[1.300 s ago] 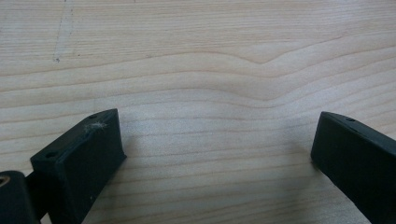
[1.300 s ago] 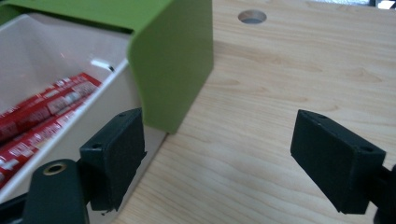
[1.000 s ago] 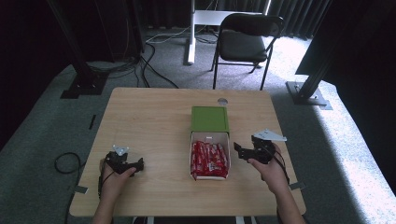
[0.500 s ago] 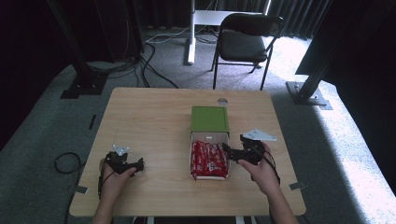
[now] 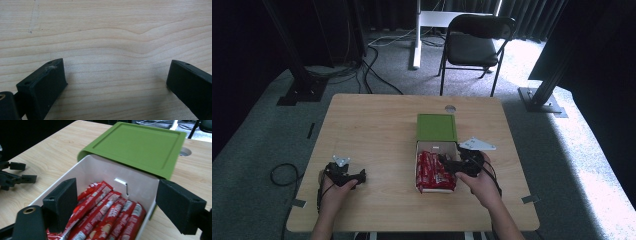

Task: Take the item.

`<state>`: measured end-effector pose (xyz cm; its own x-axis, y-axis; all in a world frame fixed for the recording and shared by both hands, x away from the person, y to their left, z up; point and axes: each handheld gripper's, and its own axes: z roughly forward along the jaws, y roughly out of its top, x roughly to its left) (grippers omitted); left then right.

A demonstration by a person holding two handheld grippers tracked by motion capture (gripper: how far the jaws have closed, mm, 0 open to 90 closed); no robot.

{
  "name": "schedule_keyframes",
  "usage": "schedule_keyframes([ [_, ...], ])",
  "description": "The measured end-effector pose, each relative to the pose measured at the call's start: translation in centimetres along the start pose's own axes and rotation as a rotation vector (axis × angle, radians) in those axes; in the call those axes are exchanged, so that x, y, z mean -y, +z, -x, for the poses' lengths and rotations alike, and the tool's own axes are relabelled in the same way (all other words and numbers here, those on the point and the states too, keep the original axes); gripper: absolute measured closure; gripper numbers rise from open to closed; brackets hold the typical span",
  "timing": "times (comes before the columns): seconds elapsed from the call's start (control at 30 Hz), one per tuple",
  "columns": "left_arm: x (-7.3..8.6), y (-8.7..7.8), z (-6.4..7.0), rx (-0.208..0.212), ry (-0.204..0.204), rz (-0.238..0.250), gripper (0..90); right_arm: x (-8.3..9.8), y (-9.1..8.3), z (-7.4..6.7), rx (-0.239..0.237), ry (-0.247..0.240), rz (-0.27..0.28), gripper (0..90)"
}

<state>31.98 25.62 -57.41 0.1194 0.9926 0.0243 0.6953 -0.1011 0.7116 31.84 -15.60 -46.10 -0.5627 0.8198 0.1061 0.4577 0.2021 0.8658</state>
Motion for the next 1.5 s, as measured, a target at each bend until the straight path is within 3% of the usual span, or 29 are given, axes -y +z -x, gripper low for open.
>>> schedule_keyframes([
  [0.63, 0.0, 0.0, 0.0, 0.0, 0.0, 0.0, 3.2, 0.6, 2.2, -3.5, -0.059, -0.033, -0.042, 17.3],
  [1.03, 0.0, 0.0, 0.0, 0.001, -0.001, -0.001, 3.2, 1.5, 3.4, -4.6, -0.044, -0.051, -0.064, 17.7],
  [1.23, 0.0, 0.0, 0.0, -0.001, -0.001, -0.001, 3.2, 1.7, 3.7, -4.6, -0.012, -0.065, -0.083, 31.7],
  [1.5, 0.0, 0.0, 0.0, -0.001, -0.001, 0.0, 3.2, 2.4, 4.5, -4.7, -0.033, -0.037, -0.117, 43.4],
])
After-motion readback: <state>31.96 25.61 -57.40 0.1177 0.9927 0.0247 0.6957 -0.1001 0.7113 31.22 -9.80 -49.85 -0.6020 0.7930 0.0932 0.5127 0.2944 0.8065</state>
